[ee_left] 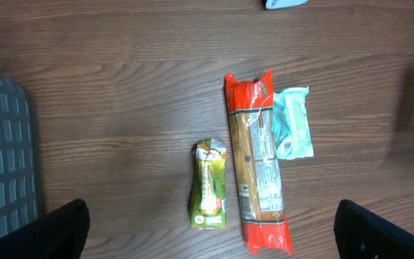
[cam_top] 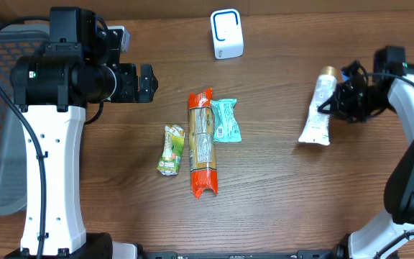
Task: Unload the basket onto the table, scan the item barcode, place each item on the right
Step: 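Carry the white tube right and lay it at the table's right edge, then reach the right gripper to the teal snack pack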
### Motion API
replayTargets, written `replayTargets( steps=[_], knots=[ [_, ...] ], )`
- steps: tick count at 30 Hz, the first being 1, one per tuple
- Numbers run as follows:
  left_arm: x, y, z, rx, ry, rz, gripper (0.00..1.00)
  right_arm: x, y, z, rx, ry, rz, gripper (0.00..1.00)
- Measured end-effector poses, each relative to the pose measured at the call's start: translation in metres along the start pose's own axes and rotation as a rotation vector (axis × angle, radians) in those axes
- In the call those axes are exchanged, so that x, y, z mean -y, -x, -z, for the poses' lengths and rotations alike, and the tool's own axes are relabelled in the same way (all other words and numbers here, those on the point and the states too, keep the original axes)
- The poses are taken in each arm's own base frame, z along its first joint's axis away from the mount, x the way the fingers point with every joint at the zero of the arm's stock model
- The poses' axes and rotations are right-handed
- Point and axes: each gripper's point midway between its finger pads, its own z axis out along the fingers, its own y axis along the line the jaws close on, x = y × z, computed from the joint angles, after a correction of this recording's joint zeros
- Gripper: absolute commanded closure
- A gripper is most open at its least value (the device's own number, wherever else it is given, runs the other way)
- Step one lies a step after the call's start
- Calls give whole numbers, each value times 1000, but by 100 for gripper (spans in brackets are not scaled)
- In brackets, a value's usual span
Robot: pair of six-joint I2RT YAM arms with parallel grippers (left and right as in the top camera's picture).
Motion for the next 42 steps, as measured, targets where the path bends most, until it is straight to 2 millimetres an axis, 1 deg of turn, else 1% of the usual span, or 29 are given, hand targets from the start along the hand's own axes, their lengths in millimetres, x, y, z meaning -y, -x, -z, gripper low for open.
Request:
replayTargets(
  steps=[1,2,3,4,10,14,17,19,20,21,23,24,26,28,30,32,34,38,40,42],
  knots=[
    [0,0,0,0,0,0,1,8,1,-2,16,6,-27,96],
    [0,0,0,0,0,0,0,21,4,-2,42,12,-73,96],
    [0,0,0,0,0,0,0,25,5,-1,52,15,-91,96],
    [0,0,0,0,0,0,1,34,9,1,79,19,-128,96],
    [0,0,0,0,0,0,0,94,32,24,253,6,-363,96],
    [0,0,0,0,0,0,0,129,30,27,315,-40,-551,96],
    [0,0,0,0,0,0,1,146,20,25,323,-82,-669,96],
    [0,0,0,0,0,0,1,152,17,24,325,-102,-714,90],
    [0,0,0,0,0,0,0,154,17,25,330,-106,-727,78],
    [0,0,0,0,0,0,0,155,17,26,335,-111,-738,62],
    [0,0,0,0,0,0,1,156,15,26,329,-114,-751,46],
    [0,0,0,0,0,0,1,156,13,26,323,-112,-753,43],
    [0,0,0,0,0,0,0,153,7,26,292,-106,-743,41],
    [0,0,0,0,0,0,0,147,-2,26,242,-100,-734,41],
    [0,0,0,0,0,0,0,142,-6,30,208,-97,-720,41],
    [0,0,0,0,0,0,0,136,-4,38,195,-94,-699,40],
    [0,0,0,0,0,0,0,129,0,50,199,-94,-669,39],
    [0,0,0,0,0,0,1,100,10,85,241,-91,-576,34],
    [0,0,0,0,0,0,0,79,16,102,276,-90,-504,30],
    [0,0,0,0,0,0,0,53,21,113,309,-85,-413,30]
  ],
)
